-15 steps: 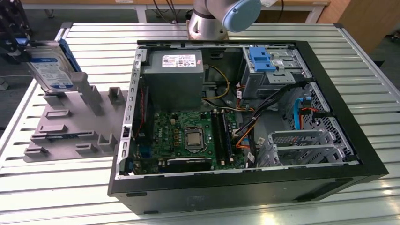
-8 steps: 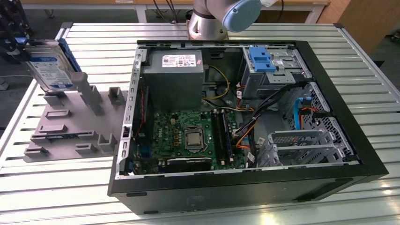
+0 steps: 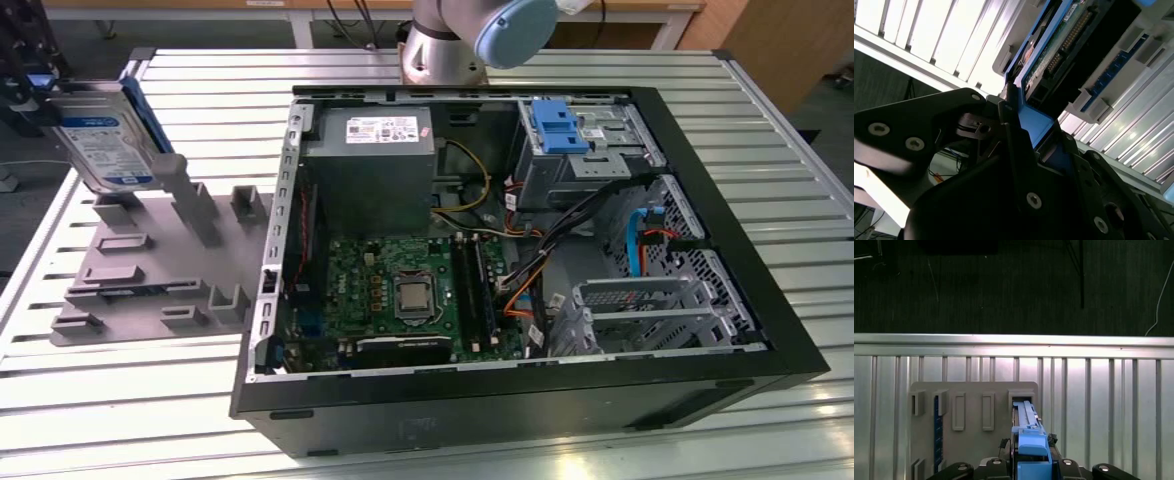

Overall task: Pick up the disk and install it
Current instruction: 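Pick up the disk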

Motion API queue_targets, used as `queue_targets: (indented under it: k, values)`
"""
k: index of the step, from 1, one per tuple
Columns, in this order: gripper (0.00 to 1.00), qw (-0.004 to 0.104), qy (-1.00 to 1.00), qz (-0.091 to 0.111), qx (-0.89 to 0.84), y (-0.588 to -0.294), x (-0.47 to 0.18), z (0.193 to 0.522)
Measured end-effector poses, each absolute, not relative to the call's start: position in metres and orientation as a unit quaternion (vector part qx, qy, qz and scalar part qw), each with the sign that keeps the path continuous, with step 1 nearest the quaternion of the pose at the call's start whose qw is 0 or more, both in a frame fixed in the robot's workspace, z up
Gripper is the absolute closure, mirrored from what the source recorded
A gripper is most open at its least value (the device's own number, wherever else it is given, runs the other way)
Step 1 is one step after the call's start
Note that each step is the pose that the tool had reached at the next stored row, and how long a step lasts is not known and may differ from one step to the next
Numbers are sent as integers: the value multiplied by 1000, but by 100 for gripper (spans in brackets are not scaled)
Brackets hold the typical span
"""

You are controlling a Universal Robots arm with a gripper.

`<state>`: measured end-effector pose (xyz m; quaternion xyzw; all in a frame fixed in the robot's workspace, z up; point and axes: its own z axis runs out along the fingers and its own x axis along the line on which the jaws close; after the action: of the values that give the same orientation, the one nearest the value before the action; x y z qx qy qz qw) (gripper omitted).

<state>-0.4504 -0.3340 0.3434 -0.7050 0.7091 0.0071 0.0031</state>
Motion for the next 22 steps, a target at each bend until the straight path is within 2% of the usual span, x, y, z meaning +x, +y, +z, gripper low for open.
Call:
queue_targets:
  k: [22]
  values:
    - [64, 3, 709, 7, -705, -334, -450, 357]
